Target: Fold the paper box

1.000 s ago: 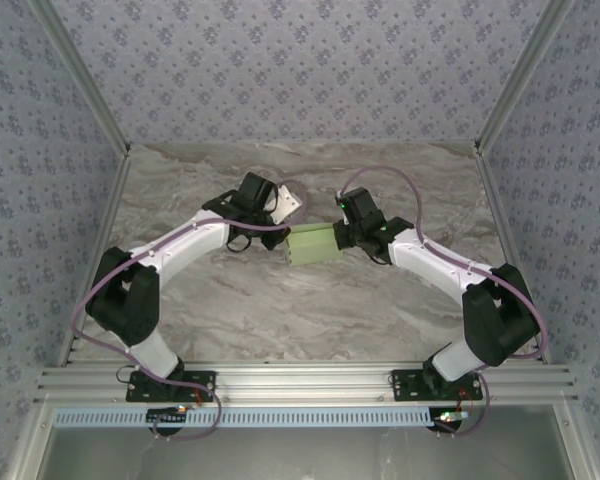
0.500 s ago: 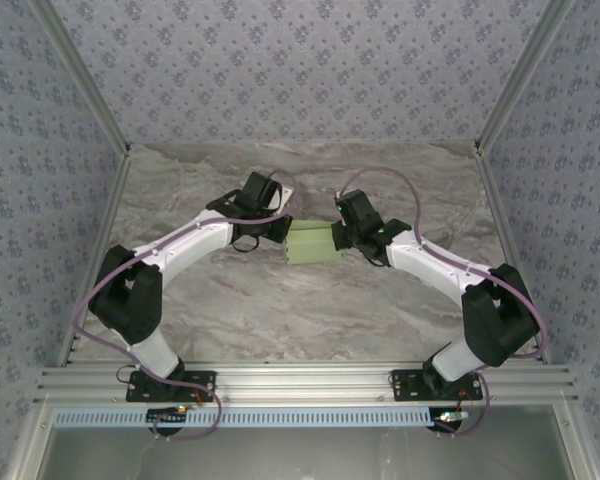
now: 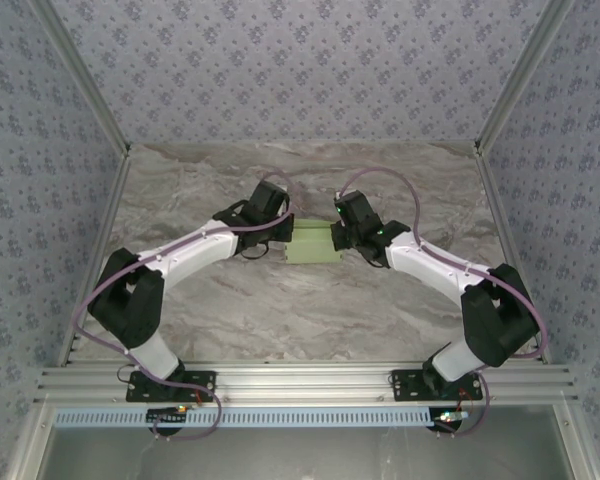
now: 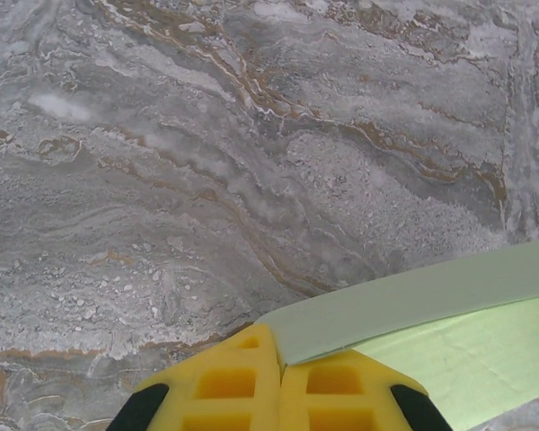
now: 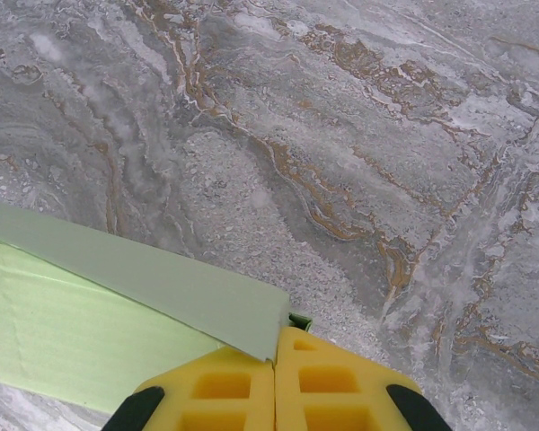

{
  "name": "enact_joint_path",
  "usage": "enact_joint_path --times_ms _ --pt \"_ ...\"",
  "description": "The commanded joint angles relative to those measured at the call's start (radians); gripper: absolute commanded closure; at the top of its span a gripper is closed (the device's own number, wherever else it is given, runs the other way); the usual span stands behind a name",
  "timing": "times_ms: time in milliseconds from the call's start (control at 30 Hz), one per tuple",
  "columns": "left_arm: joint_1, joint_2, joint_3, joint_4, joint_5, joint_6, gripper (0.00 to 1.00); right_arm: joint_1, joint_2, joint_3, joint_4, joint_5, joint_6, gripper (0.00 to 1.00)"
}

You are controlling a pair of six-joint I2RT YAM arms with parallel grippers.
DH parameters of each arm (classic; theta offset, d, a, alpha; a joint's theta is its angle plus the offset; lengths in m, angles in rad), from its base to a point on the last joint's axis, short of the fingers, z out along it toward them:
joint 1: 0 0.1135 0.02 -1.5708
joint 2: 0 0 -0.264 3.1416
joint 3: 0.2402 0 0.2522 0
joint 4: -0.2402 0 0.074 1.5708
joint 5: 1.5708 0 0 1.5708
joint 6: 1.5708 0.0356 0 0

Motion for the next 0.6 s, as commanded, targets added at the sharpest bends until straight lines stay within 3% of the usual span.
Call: enact_joint_path --times_ms 0,567 --pt "-0.017 -0.029 -0.032 0.044 -0.03 -0.087 1.0 0.016 -0.006 -0.029 -0.066 -0.023 0.01 0.92" --pt "-0.143 -0.078 -0.297 0.307 -0.218 -0.091 1.0 0.056 -0.046 -0.164 0.063 0.071 0.026 0.93"
